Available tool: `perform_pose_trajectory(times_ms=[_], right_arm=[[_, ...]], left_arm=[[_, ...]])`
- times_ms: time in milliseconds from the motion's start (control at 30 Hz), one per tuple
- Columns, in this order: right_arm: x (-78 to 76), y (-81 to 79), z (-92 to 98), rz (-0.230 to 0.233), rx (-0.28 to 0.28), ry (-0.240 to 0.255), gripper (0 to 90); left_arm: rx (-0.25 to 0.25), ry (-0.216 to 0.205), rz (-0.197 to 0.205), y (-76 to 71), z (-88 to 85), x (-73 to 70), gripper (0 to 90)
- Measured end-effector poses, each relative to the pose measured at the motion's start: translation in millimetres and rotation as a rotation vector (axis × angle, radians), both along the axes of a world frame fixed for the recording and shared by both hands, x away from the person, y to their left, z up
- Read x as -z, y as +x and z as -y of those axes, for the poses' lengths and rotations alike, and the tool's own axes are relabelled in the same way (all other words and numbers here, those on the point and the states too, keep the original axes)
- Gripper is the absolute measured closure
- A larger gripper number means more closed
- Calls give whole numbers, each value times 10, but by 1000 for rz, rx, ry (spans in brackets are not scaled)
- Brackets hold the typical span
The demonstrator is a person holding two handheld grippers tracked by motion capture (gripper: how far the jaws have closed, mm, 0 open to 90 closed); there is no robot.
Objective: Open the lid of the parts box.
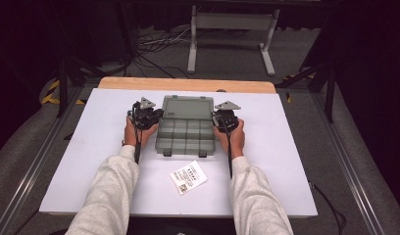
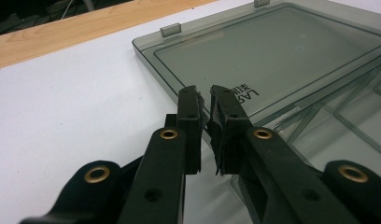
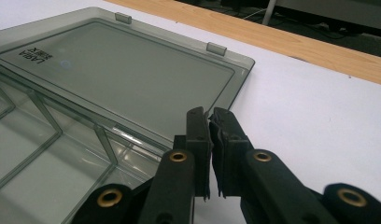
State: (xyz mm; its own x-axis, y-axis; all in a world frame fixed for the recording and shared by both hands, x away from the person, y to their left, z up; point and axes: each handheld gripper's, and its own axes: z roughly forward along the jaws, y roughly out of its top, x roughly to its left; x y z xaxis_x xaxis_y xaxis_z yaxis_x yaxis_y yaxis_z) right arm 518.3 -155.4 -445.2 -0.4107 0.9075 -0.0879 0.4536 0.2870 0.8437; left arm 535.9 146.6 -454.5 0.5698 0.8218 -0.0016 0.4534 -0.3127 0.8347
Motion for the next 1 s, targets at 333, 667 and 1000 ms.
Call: perform_pose_trajectory(times_ms=[333, 667, 1000], right_arm=[[-86, -29, 14, 2, -22, -24, 843], [-187, -131, 143, 32, -30, -15, 842], [-252, -304, 277, 68, -77, 0, 851]], left_arm=[[12, 44, 47, -63, 8, -148, 840], [85, 70, 93, -211, -36, -305, 842], [162, 70, 143, -419, -132, -406, 845]])
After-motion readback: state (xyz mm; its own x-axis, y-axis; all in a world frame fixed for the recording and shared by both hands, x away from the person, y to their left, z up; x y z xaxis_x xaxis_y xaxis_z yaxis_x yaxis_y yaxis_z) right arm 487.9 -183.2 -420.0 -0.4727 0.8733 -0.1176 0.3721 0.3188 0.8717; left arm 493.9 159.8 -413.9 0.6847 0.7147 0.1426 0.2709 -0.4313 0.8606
